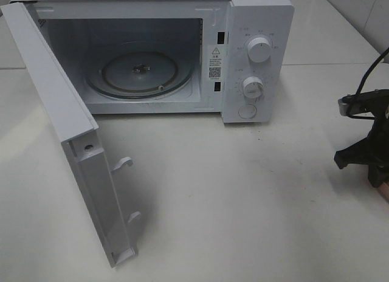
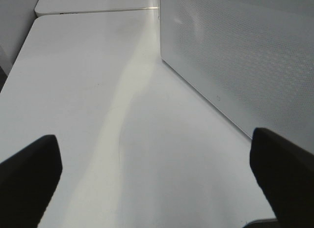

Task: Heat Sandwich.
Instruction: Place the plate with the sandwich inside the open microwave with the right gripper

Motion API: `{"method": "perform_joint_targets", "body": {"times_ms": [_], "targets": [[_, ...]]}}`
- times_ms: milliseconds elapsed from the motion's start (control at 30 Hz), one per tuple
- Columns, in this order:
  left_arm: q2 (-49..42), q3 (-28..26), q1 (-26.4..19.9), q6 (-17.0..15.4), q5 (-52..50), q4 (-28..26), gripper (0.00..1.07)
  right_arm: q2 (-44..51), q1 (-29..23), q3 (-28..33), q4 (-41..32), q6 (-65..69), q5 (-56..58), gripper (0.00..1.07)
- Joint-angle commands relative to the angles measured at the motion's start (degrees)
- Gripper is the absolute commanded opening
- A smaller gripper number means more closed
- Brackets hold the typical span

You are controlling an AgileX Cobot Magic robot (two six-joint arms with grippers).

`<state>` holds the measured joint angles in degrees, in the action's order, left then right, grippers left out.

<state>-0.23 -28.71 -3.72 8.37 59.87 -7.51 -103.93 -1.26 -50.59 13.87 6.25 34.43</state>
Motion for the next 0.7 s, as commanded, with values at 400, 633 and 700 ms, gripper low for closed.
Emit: {"method": "perform_joint_targets", "body": {"times_ms": [400, 633, 700], "targets": [[-1.3, 0.2, 0.3, 0.0, -0.7, -0.5, 1.01, 0.6, -5.6, -0.3, 12.9, 12.1, 5.8, 0.00], [-1.3, 0.2, 0.3, 0.0, -0.7, -0.5, 1.01, 3.7, -6.3, -0.3, 13.5, 12.1, 8.8, 0.00], [-1.3, 0.2, 0.3, 0.0, -0.7, -0.5, 1.01, 4.6, -6.3, -0.3, 13.5, 12.1, 9.5, 0.00]]}}
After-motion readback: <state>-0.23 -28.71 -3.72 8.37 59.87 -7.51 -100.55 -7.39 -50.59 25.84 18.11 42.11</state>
